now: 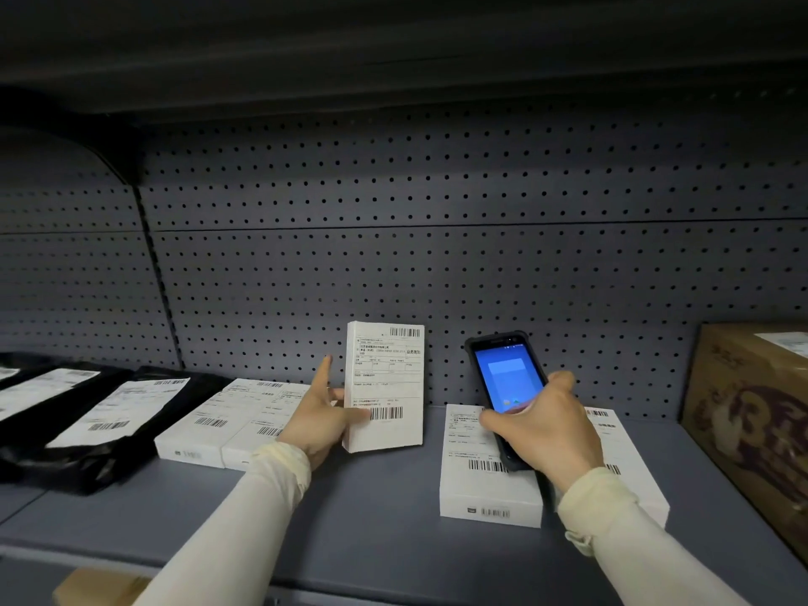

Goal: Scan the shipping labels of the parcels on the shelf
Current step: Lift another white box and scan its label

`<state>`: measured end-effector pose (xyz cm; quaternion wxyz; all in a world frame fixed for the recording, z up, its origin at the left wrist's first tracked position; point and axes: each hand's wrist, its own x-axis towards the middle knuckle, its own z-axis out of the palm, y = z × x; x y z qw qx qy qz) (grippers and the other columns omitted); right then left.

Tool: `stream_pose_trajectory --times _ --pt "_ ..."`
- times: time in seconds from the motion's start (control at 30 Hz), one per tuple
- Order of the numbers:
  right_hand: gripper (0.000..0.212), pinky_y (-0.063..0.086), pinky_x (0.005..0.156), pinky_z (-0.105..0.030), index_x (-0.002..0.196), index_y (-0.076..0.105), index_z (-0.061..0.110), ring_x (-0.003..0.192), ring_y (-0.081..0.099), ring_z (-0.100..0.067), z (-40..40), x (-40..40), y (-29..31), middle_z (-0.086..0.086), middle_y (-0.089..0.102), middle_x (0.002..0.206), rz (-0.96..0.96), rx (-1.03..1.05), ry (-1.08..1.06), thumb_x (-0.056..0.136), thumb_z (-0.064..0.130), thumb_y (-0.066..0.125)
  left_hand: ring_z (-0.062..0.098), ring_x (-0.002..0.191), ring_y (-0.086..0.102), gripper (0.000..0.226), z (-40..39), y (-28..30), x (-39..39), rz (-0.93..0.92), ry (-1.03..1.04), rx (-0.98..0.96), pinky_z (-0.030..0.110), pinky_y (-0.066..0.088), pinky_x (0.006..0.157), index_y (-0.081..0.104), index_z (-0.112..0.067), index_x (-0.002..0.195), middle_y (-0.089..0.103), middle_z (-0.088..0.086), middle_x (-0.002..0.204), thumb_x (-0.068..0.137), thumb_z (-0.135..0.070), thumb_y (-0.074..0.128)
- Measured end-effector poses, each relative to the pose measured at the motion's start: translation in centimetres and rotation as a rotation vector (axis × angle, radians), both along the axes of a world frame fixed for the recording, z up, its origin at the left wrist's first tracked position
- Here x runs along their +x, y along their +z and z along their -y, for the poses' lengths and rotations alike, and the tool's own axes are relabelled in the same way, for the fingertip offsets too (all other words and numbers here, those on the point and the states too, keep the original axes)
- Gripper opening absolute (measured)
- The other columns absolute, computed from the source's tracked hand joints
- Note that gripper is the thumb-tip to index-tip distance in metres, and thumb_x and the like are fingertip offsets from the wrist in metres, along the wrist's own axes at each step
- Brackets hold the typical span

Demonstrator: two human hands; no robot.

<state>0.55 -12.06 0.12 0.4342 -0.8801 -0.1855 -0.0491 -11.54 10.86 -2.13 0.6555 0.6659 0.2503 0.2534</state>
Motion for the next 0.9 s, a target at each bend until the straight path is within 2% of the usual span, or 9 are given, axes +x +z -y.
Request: stream_pose_trajectory --times 0.07,0.13,0.23,0.3,0.37,0.53,0.67,0.73,0.9 --pt "0.067 0.055 0.070 -0.037 0.097 0.028 0.016 0.082 0.063 -0.021 -0.1 -0.3 0.1 -0.001 0.065 0.091 -0.001 -0.003 0.005 0.062 0.039 0.079 0.034 0.107 0.061 0.084 0.0 0.2 -0.3 0.005 -0.030 0.032 0.048 0.049 0.092 0.039 -0.027 0.138 0.061 0.013 0.103 0.071 0.020 0.061" --pt "0.067 0.055 0.070 -0.038 0.098 0.028 0.016 0.082 0.063 -0.020 -0.2 -0.6 0.3 -0.001 0.066 0.090 -0.001 -0.001 0.011 0.061 0.039 0.079 0.035 0.108 0.060 0.062 0.2 0.6 -0.5 -0.007 -0.035 0.086 0.047 0.050 0.091 0.058 -0.023 0.113 0.060 0.010 0.102 0.060 0.009 0.064" --pt "0.068 0.055 0.071 -0.038 0.097 0.026 0.018 0.083 0.063 -0.020 -0.3 -1.1 0.2 0.000 0.066 0.089 -0.004 -0.012 0.021 0.061 0.039 0.079 0.035 0.102 0.064 0.045 0.4 1.0 -0.6 0.039 0.003 0.103 0.049 0.051 0.092 0.063 -0.017 0.101 0.065 0.010 0.098 0.058 -0.003 0.068" --pt "0.068 0.055 0.072 -0.038 0.096 0.025 0.018 0.083 0.063 -0.020 -0.2 -1.4 0.1 0.001 0.066 0.089 -0.005 -0.016 0.024 0.061 0.040 0.079 0.024 0.089 0.068 0.033 0.3 1.4 -0.3 0.073 0.021 0.129 0.030 0.056 0.079 0.061 -0.009 0.104 0.067 0.012 0.098 0.073 0.001 0.070" --pt "0.067 0.054 0.072 -0.037 0.096 0.026 0.018 0.082 0.063 -0.019 -0.1 -1.6 0.0 0.002 0.065 0.088 -0.010 -0.020 0.026 0.061 0.040 0.078 0.015 0.083 0.065 0.033 0.1 2.3 -0.1 0.089 0.024 0.200 0.015 0.052 0.062 0.056 -0.008 0.113 0.067 0.010 0.100 0.083 0.002 0.065" --pt "0.067 0.053 0.074 -0.037 0.097 0.024 0.021 0.085 0.062 -0.018 0.1 -2.2 0.1 0.003 0.066 0.088 -0.025 -0.029 0.037 0.061 0.038 0.077 0.023 0.093 0.063 0.064 -1.1 3.5 -0.2 0.000 -0.008 0.449 0.027 0.050 0.068 0.033 -0.039 0.135 0.061 0.003 0.108 0.086 -0.014 0.066" --pt "0.062 0.054 0.071 -0.036 0.098 0.032 0.017 0.081 0.062 -0.018 0.2 -2.6 0.3 0.002 0.064 0.088 -0.036 -0.057 0.049 0.060 0.040 0.076 0.026 0.101 0.063 0.041 -1.4 3.8 -0.2 0.006 0.045 0.451 0.049 0.055 0.085 0.047 -0.054 0.110 0.062 0.006 0.111 0.087 -0.024 0.064" --pt "0.062 0.053 0.069 -0.035 0.098 0.033 0.018 0.081 0.062 -0.017 0.2 -2.9 0.4 0.003 0.064 0.087 -0.045 -0.079 0.072 0.060 0.041 0.076 0.028 0.101 0.063 0.035 -1.6 3.7 -0.2 0.002 0.061 0.454 0.053 0.054 0.085 0.049 -0.052 0.105 0.063 0.007 0.111 0.088 -0.025 0.063" --pt "0.060 0.051 0.067 -0.032 0.100 0.035 0.018 0.077 0.060 -0.015 0.0 -3.9 0.9 0.006 0.060 0.082 -0.076 -0.106 0.138 0.062 0.040 0.076 0.029 0.099 0.064 0.034 -1.7 3.6 0.1 0.017 0.066 0.443 0.046 0.056 0.079 0.045 -0.034 0.121 0.063 0.006 0.109 0.092 -0.023 0.058"
